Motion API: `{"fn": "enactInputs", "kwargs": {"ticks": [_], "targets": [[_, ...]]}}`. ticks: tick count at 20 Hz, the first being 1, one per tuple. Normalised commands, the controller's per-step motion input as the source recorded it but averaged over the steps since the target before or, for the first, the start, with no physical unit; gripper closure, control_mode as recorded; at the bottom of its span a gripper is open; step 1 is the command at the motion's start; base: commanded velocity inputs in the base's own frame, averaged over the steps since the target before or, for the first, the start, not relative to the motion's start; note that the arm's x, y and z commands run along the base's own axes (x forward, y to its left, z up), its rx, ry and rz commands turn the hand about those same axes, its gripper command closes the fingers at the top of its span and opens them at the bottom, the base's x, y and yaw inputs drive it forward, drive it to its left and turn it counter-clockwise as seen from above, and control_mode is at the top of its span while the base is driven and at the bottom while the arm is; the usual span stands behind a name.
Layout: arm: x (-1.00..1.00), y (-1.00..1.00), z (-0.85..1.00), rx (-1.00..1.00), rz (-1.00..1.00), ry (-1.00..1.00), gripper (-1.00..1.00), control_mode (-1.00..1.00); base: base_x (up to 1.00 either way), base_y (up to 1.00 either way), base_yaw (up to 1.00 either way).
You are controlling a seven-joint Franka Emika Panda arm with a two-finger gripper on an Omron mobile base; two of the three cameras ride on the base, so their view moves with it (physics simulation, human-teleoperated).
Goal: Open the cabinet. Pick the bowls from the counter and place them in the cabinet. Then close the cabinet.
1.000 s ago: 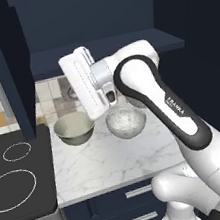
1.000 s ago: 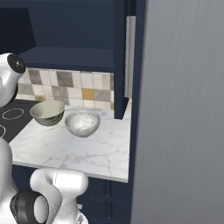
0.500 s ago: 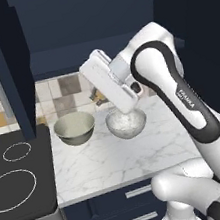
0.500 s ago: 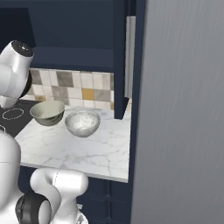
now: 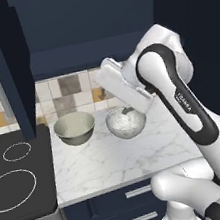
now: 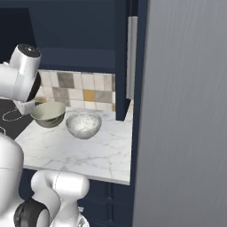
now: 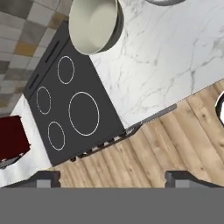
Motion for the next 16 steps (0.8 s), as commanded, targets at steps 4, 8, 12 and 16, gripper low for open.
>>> {"fn": "enactInputs", "kwargs": {"ticks": [4, 8, 12, 16], "targets": [[0.00, -0.30, -0.54, -0.10, 0.00, -0.05, -1.00, -1.00, 0.00, 0.00, 0.00], [0.00, -0.29, -0.30, -0.12, 0.00, -0.01, -1.00, -1.00, 0.00, 0.00, 0.00], [0.05, -0.21, -0.27, -0.14, 0.00, -0.01, -1.00, -1.00, 0.00, 0.00, 0.00], [0.37, -0.08, -0.20, -0.02, 0.00, -0.04, -1.00, -1.00, 0.00, 0.00, 0.00]]}}
